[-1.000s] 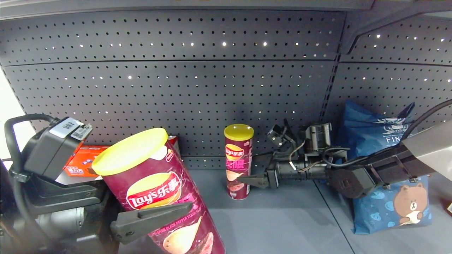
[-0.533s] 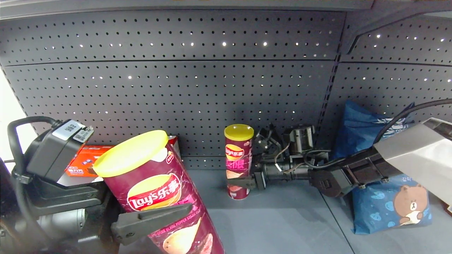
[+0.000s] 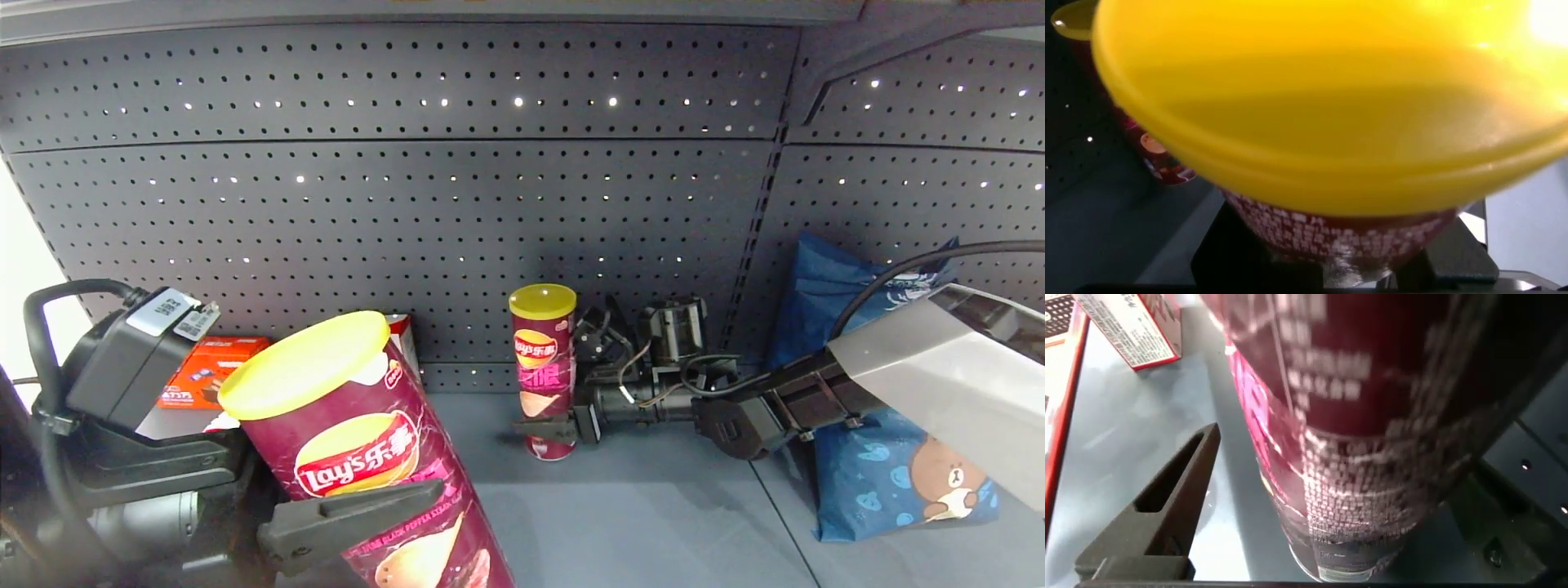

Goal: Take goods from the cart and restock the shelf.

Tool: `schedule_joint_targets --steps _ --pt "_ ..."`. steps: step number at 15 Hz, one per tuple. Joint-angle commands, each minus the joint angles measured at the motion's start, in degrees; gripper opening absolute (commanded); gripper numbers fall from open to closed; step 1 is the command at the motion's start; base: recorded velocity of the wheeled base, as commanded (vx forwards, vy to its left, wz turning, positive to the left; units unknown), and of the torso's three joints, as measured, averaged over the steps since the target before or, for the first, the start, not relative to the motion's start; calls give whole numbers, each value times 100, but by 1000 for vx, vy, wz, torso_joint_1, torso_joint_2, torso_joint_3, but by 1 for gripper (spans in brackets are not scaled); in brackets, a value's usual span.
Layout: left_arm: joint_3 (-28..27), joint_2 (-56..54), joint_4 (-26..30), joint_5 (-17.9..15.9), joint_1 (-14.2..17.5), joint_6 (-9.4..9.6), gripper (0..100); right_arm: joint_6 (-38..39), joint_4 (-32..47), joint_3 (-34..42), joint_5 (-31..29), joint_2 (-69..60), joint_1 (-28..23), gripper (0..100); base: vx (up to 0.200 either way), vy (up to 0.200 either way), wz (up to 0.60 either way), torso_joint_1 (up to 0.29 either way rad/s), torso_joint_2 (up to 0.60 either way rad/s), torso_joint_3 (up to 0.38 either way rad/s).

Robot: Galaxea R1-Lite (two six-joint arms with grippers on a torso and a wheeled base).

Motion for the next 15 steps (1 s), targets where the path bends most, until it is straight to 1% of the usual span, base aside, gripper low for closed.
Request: schedule_joint_targets --steps 1,3,4,10,15 --pt "119 -17 -1 -3 -1 -1 0 3 -1 -59 3 91 -32 100 0 0 0 0 0 0" --pt "163 -61 -1 -3 -1 -1 0 3 -10 -226 100 188 -50 100 0 0 0 0 0 0" --pt "154 -61 -1 -3 -1 -1 0 3 -10 -279 126 223 -50 0 0 0 0 0 0 0" --pt "145 -61 -9 -12 -1 -1 0 11 8 -244 65 3 -41 0 0 0 0 0 0 0" --pt "163 -78 -1 -3 -1 -1 0 20 60 345 65 -656 -24 0 0 0 0 0 0 0"
